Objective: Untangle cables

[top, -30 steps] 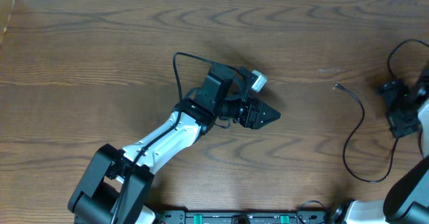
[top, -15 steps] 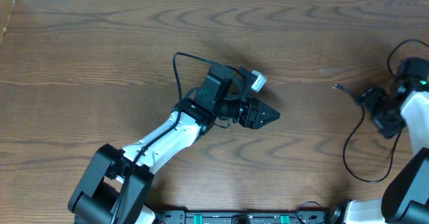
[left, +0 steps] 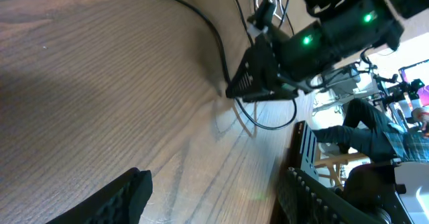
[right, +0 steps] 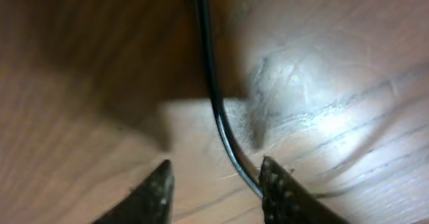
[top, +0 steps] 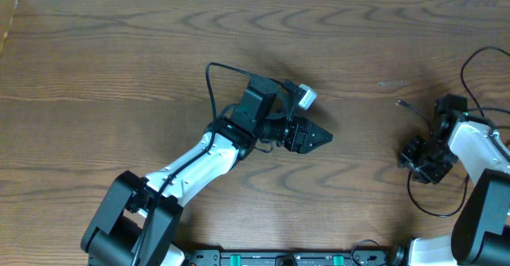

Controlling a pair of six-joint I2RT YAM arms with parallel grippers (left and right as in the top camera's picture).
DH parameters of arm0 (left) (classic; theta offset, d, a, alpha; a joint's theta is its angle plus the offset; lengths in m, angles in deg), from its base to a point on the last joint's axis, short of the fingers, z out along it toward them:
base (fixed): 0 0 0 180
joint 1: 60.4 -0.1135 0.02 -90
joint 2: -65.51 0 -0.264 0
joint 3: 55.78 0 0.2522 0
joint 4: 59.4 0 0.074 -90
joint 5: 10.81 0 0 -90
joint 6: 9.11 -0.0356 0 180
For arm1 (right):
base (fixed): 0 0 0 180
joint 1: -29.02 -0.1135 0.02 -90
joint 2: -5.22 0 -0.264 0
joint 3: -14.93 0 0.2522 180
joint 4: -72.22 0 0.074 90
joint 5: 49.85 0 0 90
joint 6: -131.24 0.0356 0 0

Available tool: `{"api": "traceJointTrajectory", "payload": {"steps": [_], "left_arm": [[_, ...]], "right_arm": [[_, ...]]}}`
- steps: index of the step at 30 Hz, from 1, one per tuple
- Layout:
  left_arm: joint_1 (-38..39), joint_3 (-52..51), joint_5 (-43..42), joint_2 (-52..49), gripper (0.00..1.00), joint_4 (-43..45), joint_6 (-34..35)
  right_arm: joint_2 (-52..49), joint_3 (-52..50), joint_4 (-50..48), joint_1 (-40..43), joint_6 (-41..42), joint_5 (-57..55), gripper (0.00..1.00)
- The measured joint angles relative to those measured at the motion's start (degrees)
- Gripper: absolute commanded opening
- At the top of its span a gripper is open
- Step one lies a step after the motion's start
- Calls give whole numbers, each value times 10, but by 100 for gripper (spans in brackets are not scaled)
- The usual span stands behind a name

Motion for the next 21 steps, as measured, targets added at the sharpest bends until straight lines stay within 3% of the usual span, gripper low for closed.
{"api": "traceJointTrajectory", "payload": {"steps": [3, 5, 6, 7, 17, 21], "left_arm": [[0, 0, 0, 0, 65, 0, 0], [0, 0, 0, 0, 66, 0, 0], [0, 0, 0, 0, 66, 0, 0], [0, 0, 0, 0, 65, 0, 0], [0, 0, 0, 0, 65, -1, 0], [0, 0, 0, 0, 65, -5, 0]], "right_arm": [[1, -27, -9, 0, 0, 5, 40], [14, -41, -21, 0, 0, 5, 36], [19, -47, -29, 0, 0, 5, 11], [25, -55, -34, 0, 0, 3, 1], [50, -87, -178, 0, -17, 19, 1], [22, -39, -155, 5, -44, 36, 1]]}}
